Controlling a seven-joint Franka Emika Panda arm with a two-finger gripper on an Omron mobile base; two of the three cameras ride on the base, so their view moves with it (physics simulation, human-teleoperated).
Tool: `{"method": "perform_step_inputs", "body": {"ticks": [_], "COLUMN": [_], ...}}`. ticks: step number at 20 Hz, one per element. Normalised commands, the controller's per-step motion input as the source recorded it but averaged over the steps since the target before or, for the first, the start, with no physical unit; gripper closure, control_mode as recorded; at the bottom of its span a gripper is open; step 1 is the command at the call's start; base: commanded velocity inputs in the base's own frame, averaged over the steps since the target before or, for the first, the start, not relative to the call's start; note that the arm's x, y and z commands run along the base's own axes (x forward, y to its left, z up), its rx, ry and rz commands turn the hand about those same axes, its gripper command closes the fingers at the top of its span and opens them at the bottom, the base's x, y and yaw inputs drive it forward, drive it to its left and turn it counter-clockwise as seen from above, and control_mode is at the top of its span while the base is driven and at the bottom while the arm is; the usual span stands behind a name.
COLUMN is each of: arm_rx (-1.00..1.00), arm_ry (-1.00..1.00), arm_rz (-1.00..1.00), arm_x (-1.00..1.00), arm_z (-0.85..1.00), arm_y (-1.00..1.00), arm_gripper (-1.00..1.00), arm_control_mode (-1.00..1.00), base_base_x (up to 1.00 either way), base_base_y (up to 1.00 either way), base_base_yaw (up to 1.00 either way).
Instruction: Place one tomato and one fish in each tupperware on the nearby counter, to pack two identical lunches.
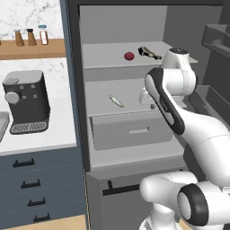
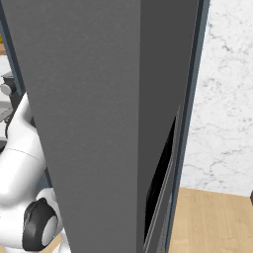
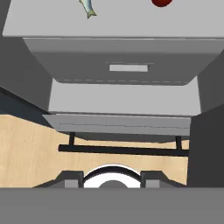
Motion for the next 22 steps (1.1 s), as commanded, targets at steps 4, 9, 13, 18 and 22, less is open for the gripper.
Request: {"method": "perform_step_inputs", "body": {"ticks": [4,9,13,18,22], "arm_rx": [0.0,0.0,-0.02,-0.06,-0.05], "arm_ry": [0.0,0.01,0.05,-0.29,-0.36], "arm_rz": [0.0,0.0,0.0,0.01,0.03], "arm_x": [0.01,0.0,0.0,0.0,0.2], "arm_z": [0.0,0.0,-0.14,-0.1,0.2], "arm_y": [0.0,0.0,0.0,-0.11,0.0], "arm_gripper": [-1.0,-1.0,-1.0,-1.0,-1.0], "arm_control_mode": [-1.0,-1.0,-1.0,-1.0,-1.0], "base_base_x": [0.0,0.0,0.0,0.0,0.0], "base_base_y": [0.0,0.0,0.0,0.0,0.0], "base_base_yaw": [0.0,0.0,0.0,0.0,0.0]}}
